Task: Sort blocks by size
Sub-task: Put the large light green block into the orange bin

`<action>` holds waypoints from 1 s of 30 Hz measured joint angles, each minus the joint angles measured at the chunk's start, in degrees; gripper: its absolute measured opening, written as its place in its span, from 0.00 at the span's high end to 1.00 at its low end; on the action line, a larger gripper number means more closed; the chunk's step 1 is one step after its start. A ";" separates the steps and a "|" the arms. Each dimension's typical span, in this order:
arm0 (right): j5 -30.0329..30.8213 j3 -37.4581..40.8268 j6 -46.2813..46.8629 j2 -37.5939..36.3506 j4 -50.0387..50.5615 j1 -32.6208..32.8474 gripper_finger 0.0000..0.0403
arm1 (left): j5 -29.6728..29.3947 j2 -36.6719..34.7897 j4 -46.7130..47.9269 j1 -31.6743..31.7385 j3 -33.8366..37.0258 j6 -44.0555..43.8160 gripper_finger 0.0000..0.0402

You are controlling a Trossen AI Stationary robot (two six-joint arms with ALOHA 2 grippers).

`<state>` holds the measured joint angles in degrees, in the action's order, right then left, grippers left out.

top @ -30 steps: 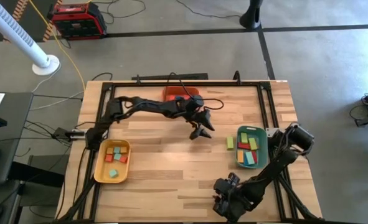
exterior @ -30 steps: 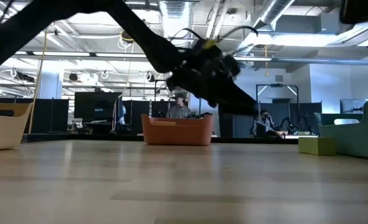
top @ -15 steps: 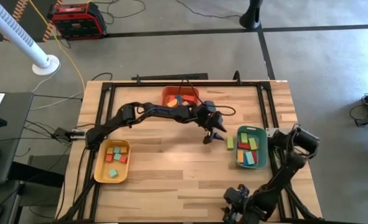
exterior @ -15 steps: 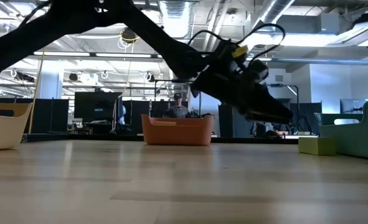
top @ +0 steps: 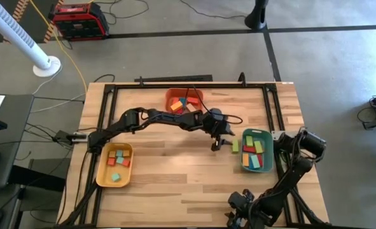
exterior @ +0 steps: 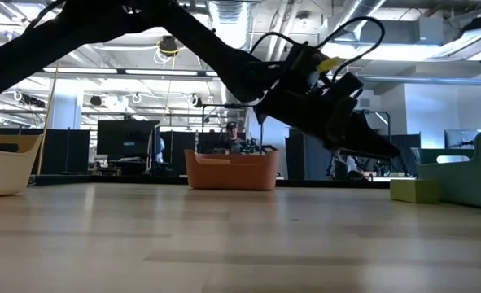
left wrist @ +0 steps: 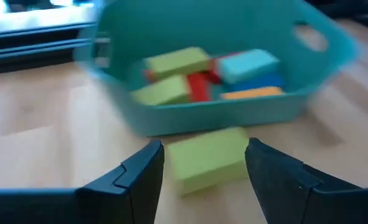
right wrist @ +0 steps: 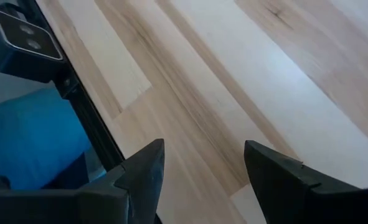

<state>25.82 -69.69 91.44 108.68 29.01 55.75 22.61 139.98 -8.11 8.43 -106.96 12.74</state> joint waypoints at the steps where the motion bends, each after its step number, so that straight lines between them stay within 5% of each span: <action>1: 0.00 0.00 0.00 0.00 -0.24 0.00 0.38 | 1.63 0.00 0.45 -0.26 0.00 0.73 0.46; 7: 0.00 0.00 -0.42 -0.02 -1.39 0.00 0.38 | 7.12 0.00 1.64 -2.63 0.02 5.98 0.46; 16: 0.20 0.00 -1.14 -0.04 -1.70 -0.92 0.38 | 3.63 2.15 1.46 -4.10 -0.15 8.12 0.46; 30: 0.17 0.00 -7.93 -0.04 -1.84 -4.58 0.38 | 1.05 3.65 14.61 -2.50 -2.76 6.80 0.46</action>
<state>26.00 -69.69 83.51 108.64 27.17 51.17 23.65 143.63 6.49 5.93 -109.71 19.54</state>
